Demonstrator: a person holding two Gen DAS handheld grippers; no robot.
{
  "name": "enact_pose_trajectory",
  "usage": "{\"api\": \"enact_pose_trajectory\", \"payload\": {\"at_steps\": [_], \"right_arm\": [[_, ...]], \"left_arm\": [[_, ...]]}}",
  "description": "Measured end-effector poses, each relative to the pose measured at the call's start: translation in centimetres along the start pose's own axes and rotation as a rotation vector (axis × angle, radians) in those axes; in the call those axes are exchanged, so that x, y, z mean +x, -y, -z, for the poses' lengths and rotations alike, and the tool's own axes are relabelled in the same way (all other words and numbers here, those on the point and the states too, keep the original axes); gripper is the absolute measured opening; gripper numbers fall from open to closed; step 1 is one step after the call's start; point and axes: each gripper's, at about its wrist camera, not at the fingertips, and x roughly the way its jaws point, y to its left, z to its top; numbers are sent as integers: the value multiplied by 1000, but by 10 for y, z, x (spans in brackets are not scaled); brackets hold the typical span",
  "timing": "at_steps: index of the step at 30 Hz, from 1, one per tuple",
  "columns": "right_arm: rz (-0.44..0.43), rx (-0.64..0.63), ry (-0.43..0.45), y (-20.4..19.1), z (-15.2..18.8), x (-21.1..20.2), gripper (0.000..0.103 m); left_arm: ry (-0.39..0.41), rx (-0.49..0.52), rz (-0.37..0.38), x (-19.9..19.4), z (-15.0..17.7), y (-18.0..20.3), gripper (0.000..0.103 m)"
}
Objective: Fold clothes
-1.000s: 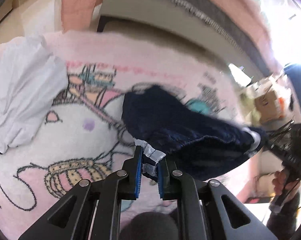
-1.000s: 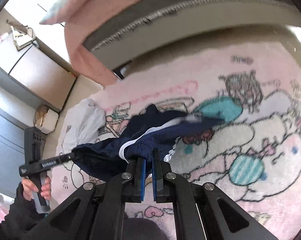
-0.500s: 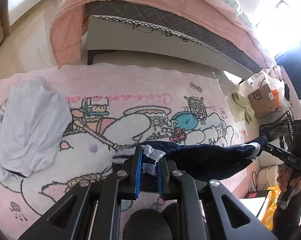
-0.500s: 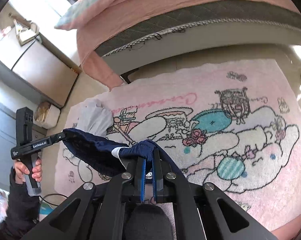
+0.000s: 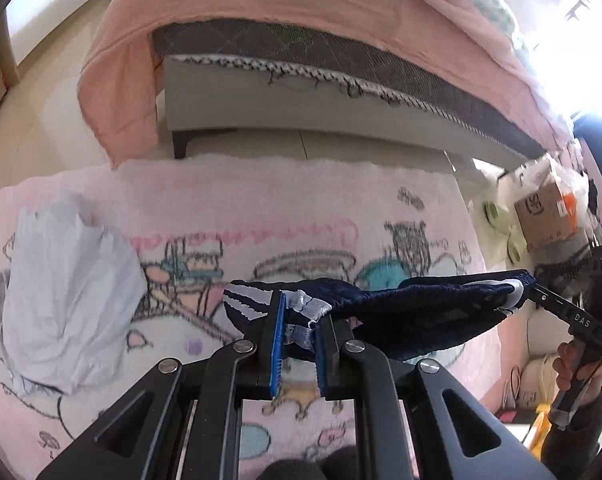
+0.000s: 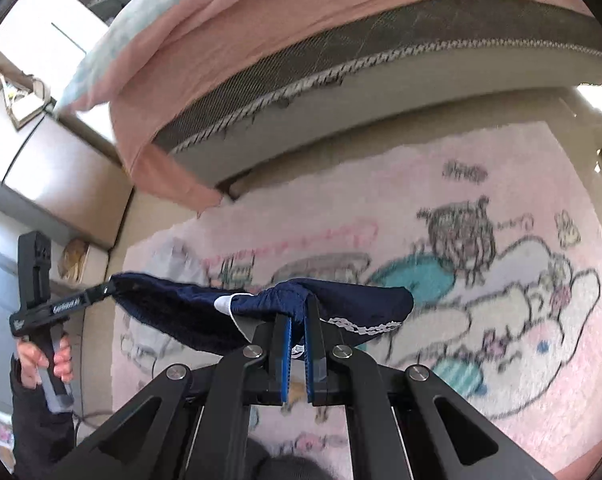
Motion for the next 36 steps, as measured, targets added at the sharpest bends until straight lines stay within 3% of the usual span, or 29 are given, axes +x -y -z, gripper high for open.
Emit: {"api": "enact_pose_trajectory", "payload": {"at_steps": [9, 14, 20, 22, 30, 36], "right_arm": [[25, -25, 138, 2, -95, 20, 2], [11, -9, 148, 20, -98, 31, 2], [8, 50, 31, 62, -38, 86, 2], [7, 67, -40, 71, -10, 106, 2], [17, 40, -179, 86, 83, 142, 2], [25, 59, -223, 98, 123, 156, 2]], "left_arm": [[178, 9, -19, 21, -74, 9, 11], [153, 40, -2, 49, -69, 8, 11], [-8, -40, 39, 119, -13, -25, 11], [-64, -23, 6, 136, 15, -33, 11], [-202, 42, -64, 167, 88, -49, 11], [-258, 80, -106, 186, 131, -50, 12]]}}
